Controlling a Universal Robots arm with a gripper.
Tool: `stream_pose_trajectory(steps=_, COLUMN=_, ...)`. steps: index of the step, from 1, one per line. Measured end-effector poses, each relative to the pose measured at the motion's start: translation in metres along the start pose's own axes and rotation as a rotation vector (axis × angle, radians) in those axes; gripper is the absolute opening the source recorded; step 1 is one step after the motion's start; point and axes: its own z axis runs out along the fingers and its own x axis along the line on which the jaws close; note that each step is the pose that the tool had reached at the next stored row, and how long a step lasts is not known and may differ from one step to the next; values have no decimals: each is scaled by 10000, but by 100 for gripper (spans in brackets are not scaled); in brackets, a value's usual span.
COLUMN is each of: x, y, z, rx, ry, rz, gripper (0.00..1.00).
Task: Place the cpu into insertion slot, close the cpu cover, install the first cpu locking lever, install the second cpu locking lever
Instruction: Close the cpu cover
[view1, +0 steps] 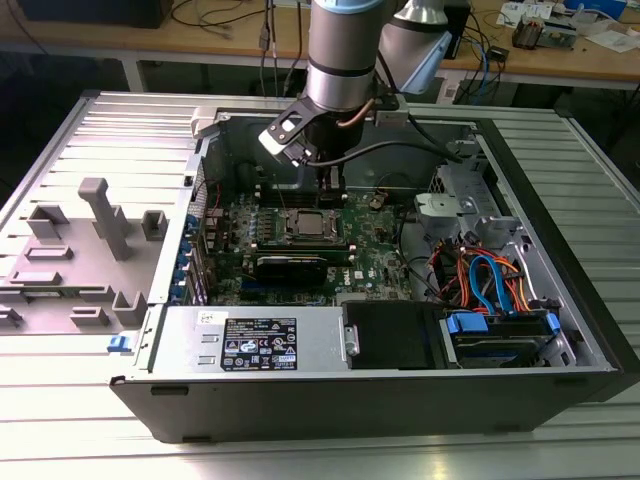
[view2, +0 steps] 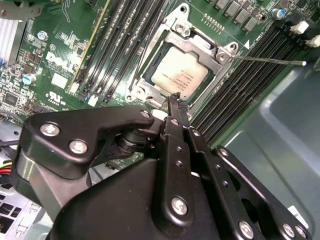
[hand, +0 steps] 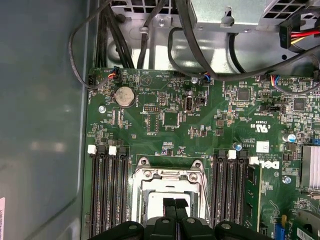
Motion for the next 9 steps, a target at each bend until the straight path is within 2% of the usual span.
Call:
stream_pose_trajectory(steps=6, x=-1, y=-9, z=5, rx=-5, ry=2, rz=-5, gripper=11)
stream_pose_trajectory(steps=9, x=2, y=-48, z=28, rx=-43, ry=2, rz=-9, gripper=11)
